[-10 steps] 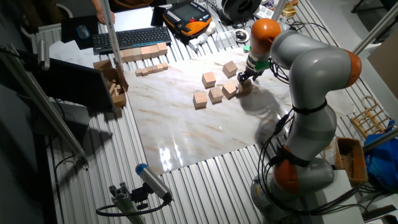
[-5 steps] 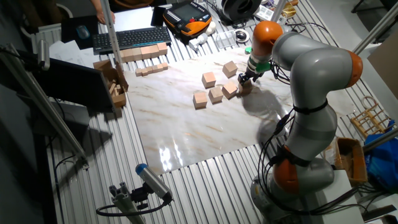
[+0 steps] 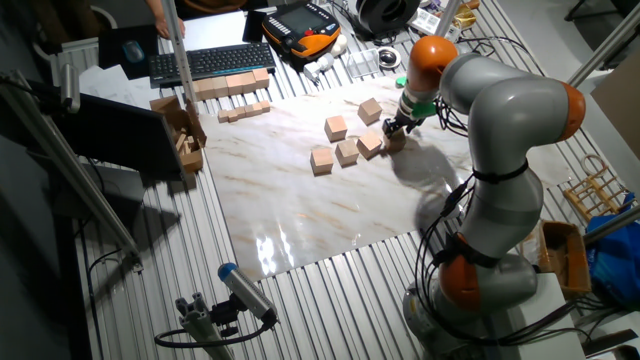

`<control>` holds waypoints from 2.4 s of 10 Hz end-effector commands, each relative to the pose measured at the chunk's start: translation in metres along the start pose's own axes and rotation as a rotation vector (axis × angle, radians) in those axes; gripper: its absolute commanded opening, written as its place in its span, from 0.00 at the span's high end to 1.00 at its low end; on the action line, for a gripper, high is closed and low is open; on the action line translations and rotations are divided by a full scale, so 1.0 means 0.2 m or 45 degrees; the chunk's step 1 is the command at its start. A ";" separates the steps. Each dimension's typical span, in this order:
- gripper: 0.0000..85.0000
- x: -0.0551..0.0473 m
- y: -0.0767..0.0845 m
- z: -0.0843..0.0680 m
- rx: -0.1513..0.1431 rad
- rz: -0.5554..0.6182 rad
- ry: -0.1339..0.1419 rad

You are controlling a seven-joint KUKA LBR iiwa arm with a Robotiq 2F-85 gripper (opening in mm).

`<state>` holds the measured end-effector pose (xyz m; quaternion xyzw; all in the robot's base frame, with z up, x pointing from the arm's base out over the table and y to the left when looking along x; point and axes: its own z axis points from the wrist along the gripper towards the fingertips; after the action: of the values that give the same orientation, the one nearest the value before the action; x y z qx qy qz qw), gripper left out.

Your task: Stack the blocks into a pyramid shape

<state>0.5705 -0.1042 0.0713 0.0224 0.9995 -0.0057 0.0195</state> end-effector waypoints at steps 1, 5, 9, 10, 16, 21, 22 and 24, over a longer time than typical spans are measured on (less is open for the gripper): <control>0.20 0.00 0.00 0.01 0.000 0.005 -0.004; 0.20 0.01 0.00 0.03 0.001 0.014 -0.024; 0.40 0.02 0.00 0.05 -0.015 0.005 -0.027; 0.60 0.02 0.00 0.05 -0.016 -0.022 -0.011; 1.00 -0.02 0.06 -0.16 -0.027 -0.091 0.076; 1.00 -0.01 0.19 -0.32 -0.044 -0.040 0.091; 1.00 -0.01 0.21 -0.33 -0.036 -0.032 0.089; 1.00 -0.01 0.26 -0.36 -0.039 -0.017 0.089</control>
<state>0.5714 -0.0511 0.1424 0.0163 0.9997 0.0104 -0.0151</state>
